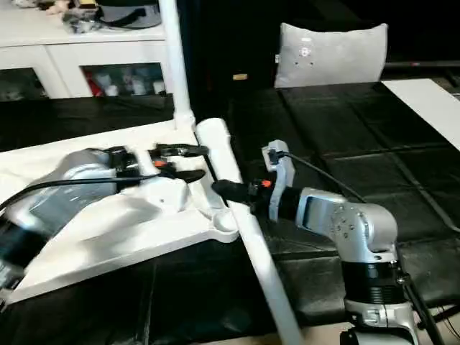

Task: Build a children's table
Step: Insert table leg to table base

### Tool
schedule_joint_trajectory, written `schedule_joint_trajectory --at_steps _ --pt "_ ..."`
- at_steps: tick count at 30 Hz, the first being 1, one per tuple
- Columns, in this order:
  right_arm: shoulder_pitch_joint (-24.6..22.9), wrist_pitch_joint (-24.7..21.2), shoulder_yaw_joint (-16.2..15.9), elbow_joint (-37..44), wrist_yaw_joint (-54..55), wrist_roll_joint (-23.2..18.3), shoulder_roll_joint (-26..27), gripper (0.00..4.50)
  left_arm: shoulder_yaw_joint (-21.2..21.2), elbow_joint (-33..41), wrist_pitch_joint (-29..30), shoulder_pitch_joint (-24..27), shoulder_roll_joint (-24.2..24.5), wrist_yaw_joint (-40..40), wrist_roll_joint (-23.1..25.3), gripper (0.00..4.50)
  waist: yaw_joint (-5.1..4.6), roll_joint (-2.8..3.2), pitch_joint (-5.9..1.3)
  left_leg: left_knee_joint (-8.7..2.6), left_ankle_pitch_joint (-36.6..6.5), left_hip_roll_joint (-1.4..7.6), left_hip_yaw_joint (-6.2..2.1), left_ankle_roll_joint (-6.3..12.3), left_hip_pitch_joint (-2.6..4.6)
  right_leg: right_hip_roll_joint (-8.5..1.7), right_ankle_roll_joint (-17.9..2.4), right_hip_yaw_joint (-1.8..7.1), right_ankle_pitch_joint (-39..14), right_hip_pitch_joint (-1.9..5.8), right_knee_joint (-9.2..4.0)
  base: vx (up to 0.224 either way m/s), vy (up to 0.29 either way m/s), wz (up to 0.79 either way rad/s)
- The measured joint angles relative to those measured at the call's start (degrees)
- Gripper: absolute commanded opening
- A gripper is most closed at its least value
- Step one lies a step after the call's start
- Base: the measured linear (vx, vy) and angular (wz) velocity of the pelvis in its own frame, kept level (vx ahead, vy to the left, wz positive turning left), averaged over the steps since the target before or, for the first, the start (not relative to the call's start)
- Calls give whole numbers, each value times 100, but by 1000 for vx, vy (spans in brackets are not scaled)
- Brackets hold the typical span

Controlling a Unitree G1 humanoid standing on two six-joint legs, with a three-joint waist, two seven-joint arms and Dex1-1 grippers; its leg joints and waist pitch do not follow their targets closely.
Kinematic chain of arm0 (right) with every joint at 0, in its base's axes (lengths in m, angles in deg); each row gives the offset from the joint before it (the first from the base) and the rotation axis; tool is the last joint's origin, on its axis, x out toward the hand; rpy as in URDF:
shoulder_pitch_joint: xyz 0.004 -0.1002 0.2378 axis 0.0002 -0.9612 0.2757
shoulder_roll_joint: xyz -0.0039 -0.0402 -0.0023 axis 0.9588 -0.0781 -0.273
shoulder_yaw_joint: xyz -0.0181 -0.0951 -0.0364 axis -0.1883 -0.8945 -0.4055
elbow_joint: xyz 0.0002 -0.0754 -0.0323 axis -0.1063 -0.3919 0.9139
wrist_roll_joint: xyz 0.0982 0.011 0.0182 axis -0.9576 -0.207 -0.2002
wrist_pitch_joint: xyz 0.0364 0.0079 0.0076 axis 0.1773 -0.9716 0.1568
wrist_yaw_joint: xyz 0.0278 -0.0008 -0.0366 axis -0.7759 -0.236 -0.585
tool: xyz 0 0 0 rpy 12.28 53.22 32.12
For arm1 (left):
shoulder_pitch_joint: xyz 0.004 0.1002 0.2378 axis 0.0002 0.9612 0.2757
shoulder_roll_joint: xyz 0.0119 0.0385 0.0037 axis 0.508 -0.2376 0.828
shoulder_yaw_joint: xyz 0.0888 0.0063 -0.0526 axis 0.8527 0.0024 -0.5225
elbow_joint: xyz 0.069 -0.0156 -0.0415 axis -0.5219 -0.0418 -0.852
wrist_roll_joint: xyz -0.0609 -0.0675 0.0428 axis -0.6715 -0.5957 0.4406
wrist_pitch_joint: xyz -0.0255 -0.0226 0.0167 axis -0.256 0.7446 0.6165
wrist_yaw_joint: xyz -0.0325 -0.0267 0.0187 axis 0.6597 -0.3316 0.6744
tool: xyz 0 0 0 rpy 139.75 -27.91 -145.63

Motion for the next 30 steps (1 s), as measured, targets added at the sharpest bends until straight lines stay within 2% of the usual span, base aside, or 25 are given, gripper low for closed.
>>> schedule_joint_trajectory --at_steps 3,4,7,9,16,23,30 --pt "-27 -113 13 0 110 6 3 182 48 -289 -116 -64 -175 -186 104 234 8 0 0 0 -1 0 0 -3 0 0 0 0 0 0 -1 0 0 0" --pt "-53 -138 61 0 142 6 34 182 47 -377 -121 -75 -258 -225 88 262 17 0 0 0 -1 0 0 -3 -1 0 0 0 0 0 -1 0 0 0" --pt "-68 -155 148 0 151 5 67 182 43 -505 -132 -75 -361 -268 34 272 18 0 0 -1 0 1 1 -2 0 0 -2 0 1 -3 0 0 0 0" --pt "-68 -207 236 0 165 1 137 182 43 -706 -284 -124 -415 -465 51 295 25 -1 1 -2 1 1 1 -2 -1 1 -2 -1 1 -3 1 0 0 0" --pt "-22 -371 478 -240 203 -202 389 182 247 -1128 -756 -225 -380 -1951 1176 340 40 -6 2 -1 3 1 0 0 -2 1 -1 -1 2 -3 0 0 0 0" --pt "55 -568 611 -325 201 -387 586 180 268 -1254 -800 -369 -413 -3057 1706 342 81 -15 5 -1 6 1 0 5 -4 1 -2 0 2 -6 0 0 0 0" --pt "51 -696 717 -381 196 -543 692 180 267 -1432 -1200 -340 -310 -3834 2049 342 101 -26 5 -1 6 0 -1 5 -10 0 -1 0 2 -10 1 0 0 0"
